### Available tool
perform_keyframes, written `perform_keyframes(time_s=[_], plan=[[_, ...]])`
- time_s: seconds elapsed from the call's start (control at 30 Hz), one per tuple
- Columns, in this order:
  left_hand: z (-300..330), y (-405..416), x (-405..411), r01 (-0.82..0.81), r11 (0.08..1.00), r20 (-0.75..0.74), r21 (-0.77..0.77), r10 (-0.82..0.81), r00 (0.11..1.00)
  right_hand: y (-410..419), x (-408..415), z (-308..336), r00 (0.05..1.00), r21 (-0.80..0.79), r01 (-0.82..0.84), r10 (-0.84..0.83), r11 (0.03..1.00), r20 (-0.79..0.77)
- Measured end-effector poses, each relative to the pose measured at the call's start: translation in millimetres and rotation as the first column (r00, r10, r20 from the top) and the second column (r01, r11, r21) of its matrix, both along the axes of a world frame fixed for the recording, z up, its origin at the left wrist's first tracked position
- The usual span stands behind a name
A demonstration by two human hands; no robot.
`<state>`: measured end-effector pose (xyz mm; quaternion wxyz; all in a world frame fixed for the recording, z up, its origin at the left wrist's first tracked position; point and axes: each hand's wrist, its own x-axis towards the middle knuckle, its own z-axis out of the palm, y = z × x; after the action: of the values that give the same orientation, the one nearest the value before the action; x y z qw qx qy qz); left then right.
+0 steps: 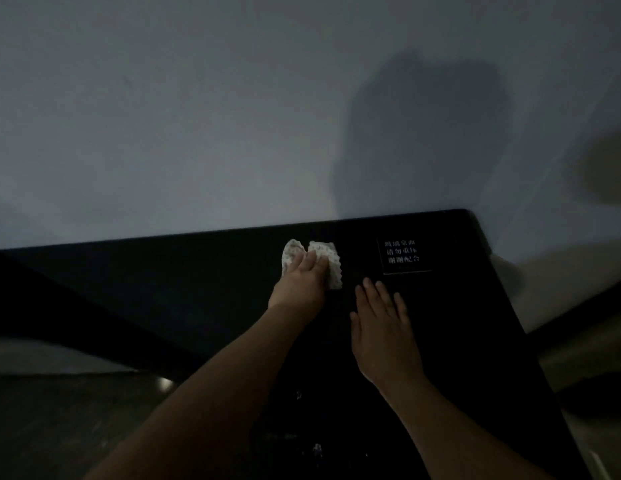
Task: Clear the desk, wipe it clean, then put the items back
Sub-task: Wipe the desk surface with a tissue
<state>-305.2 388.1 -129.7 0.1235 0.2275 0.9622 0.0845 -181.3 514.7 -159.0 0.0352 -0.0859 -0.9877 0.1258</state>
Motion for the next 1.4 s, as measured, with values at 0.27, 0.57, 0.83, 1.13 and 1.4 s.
perform_keyframes(time_s=[0.27, 0.57, 0.83, 1.13, 1.4], plan=[[3, -31, 87, 0.024, 0.999, 0.02, 0.043, -0.024, 1.0, 0, 0, 5, 0.998, -0.07, 0.004, 0.001, 0.998, 0.07], [5, -45, 137, 0.016, 0.997, 0.054, 0.072, -0.02, 0.998, -2, 1, 8, 0.995, 0.004, 0.023, -0.024, 1.0, 0.098], [10, -72, 217, -0.031, 0.995, 0.12, 0.098, 0.019, 0.993, -7, 31, 42, 0.979, -0.162, -0.01, 0.043, 0.987, 0.2], [20, -96, 313, -0.023, 0.999, 0.133, 0.034, 0.018, 0.991, -42, 214, 58, 0.92, -0.18, -0.128, 0.185, 0.975, 0.346], [24, -123, 408, -0.03, 1.0, 0.128, 0.002, 0.03, 0.991, -55, 247, 39, 0.925, -0.062, -0.094, 0.11, 0.994, 0.364]])
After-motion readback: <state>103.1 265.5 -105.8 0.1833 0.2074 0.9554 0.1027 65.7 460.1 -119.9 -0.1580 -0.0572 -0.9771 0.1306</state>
